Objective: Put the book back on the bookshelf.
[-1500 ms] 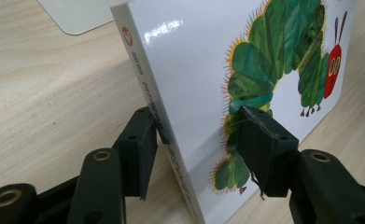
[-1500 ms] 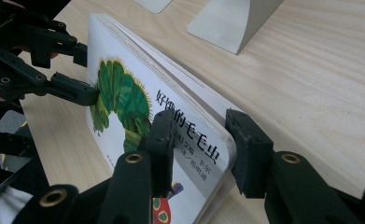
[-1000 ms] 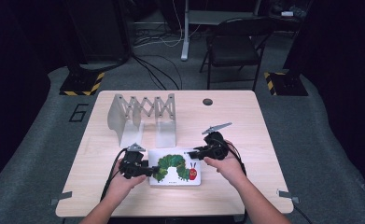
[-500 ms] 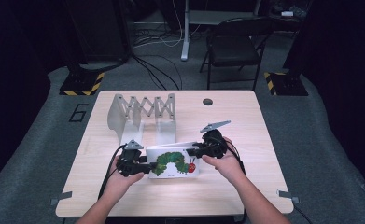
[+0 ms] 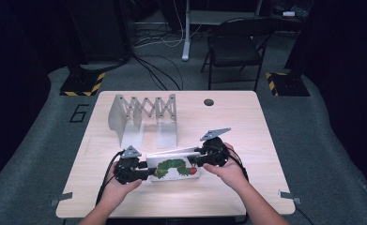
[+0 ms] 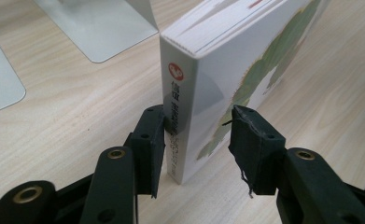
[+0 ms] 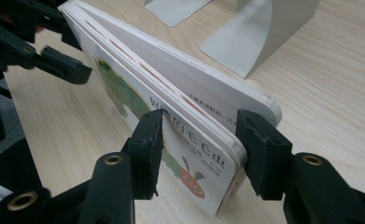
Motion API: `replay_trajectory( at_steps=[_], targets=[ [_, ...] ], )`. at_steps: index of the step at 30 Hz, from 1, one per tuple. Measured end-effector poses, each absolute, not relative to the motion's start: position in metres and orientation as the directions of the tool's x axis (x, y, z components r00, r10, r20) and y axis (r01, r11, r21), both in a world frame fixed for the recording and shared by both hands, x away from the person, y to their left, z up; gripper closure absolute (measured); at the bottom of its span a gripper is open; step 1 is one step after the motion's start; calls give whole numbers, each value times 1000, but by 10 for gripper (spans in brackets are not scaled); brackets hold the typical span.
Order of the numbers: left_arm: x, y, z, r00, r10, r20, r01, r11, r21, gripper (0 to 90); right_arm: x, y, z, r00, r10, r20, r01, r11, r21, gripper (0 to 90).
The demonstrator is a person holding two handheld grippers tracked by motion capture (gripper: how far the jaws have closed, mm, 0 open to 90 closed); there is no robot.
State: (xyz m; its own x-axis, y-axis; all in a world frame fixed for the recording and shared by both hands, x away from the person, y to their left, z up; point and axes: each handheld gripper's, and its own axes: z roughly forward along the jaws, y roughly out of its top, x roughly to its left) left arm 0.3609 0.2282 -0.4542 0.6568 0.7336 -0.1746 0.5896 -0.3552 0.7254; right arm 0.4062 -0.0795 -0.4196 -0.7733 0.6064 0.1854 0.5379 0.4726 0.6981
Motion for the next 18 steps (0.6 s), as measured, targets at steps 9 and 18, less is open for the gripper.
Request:
replay_trajectory(
  at_steps=[9,18],
  targets=[
    [359,233,-438,676,714,-181,586,-371,721,529,402,-83,-424,-762,623,176,547,474,690,498],
    [364,226,-428,703,692,-162,560,-399,726,505,401,-90,-430,-741,642,199,573,449,685,495]
  ],
)
